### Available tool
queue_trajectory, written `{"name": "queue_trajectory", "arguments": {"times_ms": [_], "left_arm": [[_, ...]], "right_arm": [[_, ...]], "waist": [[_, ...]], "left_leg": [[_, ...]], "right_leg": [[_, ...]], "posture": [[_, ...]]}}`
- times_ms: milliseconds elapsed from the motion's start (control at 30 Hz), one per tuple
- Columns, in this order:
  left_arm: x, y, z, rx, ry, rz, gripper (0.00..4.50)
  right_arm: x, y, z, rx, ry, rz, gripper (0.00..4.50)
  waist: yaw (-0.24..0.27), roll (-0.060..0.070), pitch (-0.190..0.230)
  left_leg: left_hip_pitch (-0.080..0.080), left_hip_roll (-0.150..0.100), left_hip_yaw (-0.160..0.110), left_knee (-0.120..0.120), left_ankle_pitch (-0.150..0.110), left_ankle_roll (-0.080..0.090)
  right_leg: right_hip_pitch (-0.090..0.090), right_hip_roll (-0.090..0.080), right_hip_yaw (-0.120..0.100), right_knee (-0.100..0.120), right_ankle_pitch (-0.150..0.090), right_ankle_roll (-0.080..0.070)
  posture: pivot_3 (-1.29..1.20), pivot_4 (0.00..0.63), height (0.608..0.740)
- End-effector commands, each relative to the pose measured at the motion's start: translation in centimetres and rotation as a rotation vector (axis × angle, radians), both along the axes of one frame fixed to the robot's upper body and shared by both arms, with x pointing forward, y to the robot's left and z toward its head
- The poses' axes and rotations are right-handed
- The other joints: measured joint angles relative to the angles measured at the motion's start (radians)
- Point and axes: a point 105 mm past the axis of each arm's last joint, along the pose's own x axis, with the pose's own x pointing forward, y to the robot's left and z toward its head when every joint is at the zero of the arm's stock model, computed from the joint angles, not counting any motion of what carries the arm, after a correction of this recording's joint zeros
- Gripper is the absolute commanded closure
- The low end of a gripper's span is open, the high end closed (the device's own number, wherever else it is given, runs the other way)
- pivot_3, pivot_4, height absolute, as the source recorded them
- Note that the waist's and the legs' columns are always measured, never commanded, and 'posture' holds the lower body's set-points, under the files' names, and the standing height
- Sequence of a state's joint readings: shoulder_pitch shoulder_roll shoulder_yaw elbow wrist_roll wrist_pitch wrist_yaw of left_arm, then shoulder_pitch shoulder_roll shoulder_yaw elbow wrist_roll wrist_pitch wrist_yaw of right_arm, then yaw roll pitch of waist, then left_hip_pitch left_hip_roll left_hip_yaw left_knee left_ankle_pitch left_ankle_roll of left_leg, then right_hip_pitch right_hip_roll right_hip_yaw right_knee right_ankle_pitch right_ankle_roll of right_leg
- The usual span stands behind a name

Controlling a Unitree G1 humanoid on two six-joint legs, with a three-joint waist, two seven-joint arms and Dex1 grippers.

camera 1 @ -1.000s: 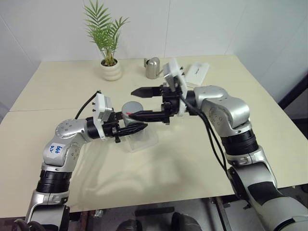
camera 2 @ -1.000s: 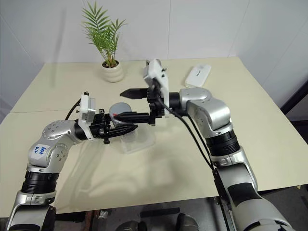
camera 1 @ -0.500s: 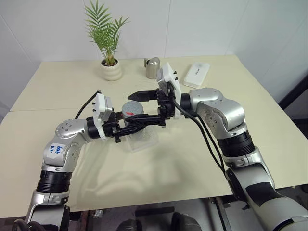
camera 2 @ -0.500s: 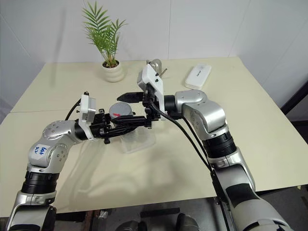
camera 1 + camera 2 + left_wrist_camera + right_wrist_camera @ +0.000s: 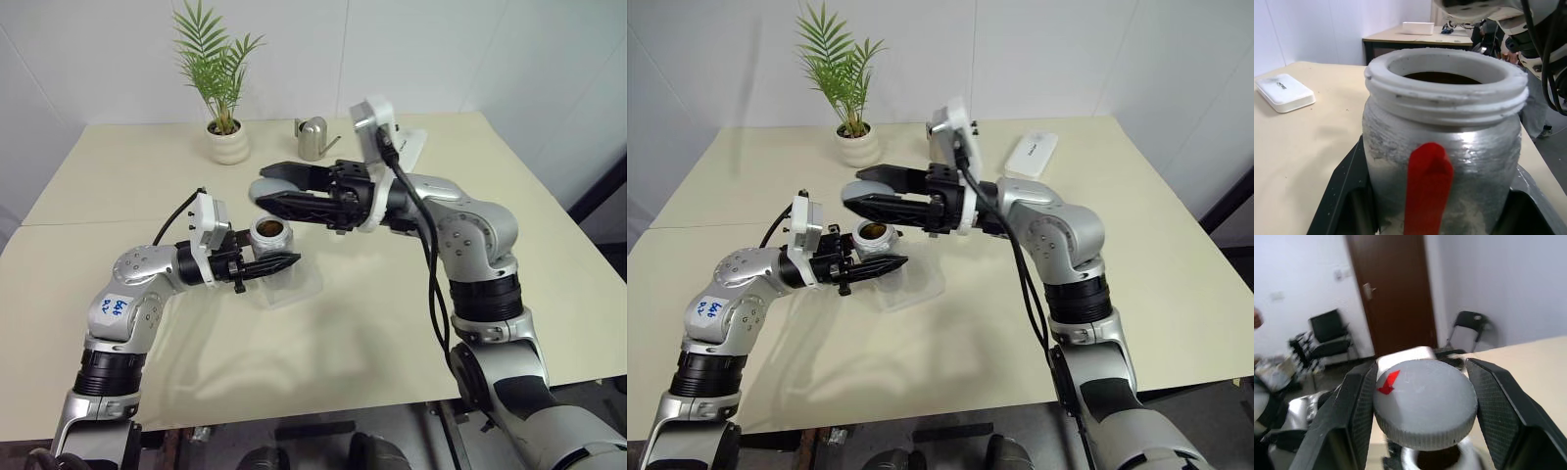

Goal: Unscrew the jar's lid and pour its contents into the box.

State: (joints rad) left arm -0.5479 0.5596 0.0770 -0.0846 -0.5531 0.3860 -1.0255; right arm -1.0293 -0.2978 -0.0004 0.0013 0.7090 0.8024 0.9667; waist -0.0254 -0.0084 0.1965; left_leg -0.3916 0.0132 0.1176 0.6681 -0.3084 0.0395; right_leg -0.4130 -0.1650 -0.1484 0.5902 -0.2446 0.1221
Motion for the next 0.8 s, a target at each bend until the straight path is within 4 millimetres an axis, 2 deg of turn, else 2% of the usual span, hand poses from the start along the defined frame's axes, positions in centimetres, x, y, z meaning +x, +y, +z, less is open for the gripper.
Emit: {"name": "queue_trajectory", "arguments": {"times_ms": [33, 133, 300, 367, 500, 667, 800], "left_arm": [[-0.6, 0.5, 1.1, -0.016, -0.04, 0.012, 2.53], [-0.5, 1.3, 1.4, -0.033, -0.033, 0.044, 2.53], [0.4, 3.2, 2.3, -0.079, -0.055, 0.152, 2.53], [0.5, 3.6, 2.1, -0.078, -0.049, 0.169, 2.53], [0.3, 3.4, 1.8, -0.067, -0.041, 0.157, 2.53], [0.7, 3.3, 1.9, -0.078, -0.034, 0.162, 2.53], [0.9, 3.3, 2.1, -0.07, -0.043, 0.156, 2.53]], "right_arm": [[2.8, -4.8, -0.7, 0.012, -0.017, -0.243, 1.93], [5.5, -9.5, -3.5, -0.019, -0.022, -0.488, 1.93], [7.5, -15.3, -9.7, -0.089, -0.05, -0.795, 1.93], [8.1, -17.6, -12.5, -0.098, -0.033, -0.936, 1.93], [8.1, -21.5, -16.6, -0.025, 0.063, -1.146, 1.93], [6.5, -23.0, -19.4, 0.089, 0.168, -1.179, 1.93], [5.7, -22.2, -18.6, 0.041, 0.106, -1.117, 0.64]], "waist": [[0.002, -0.001, -0.001], [0.004, -0.001, -0.001], [-0.005, -0.001, -0.001], [-0.005, -0.001, -0.001], [-0.003, -0.001, -0.001], [-0.003, -0.001, -0.001], [-0.003, -0.001, -0.001]], "left_leg": [[0.0, 0.0, 0.0, 0.0, 0.0, 0.0], [0.0, 0.0, 0.0, -0.001, 0.0, 0.0], [0.0, 0.0, 0.002, -0.002, 0.0, 0.0], [0.002, 0.0, 0.003, -0.002, 0.0, 0.0], [0.002, 0.0, 0.003, -0.001, 0.0, 0.0], [0.003, 0.0, 0.003, -0.001, 0.0, 0.0], [0.005, 0.0, 0.003, -0.001, 0.0, 0.0]], "right_leg": [[0.0, 0.0, 0.0, 0.0, 0.0, 0.0], [0.0, 0.0, 0.0, -0.001, 0.0, 0.0], [0.0, 0.0, 0.0, -0.001, 0.0, 0.0], [0.0, 0.0, 0.001, -0.001, 0.0, 0.0], [0.001, 0.0, 0.002, 0.0, 0.0, 0.0], [0.001, 0.0, 0.003, 0.0, 0.0, 0.0], [0.003, 0.0, 0.003, 0.0, 0.0, 0.0]], "posture": [[0.0, 0.15, 0.74], [0.0, 0.15, 0.74], [0.0, 0.15, 0.74], [0.0, 0.15, 0.74], [0.0, 0.15, 0.74], [0.0, 0.15, 0.74], [0.0, 0.15, 0.74]]}}
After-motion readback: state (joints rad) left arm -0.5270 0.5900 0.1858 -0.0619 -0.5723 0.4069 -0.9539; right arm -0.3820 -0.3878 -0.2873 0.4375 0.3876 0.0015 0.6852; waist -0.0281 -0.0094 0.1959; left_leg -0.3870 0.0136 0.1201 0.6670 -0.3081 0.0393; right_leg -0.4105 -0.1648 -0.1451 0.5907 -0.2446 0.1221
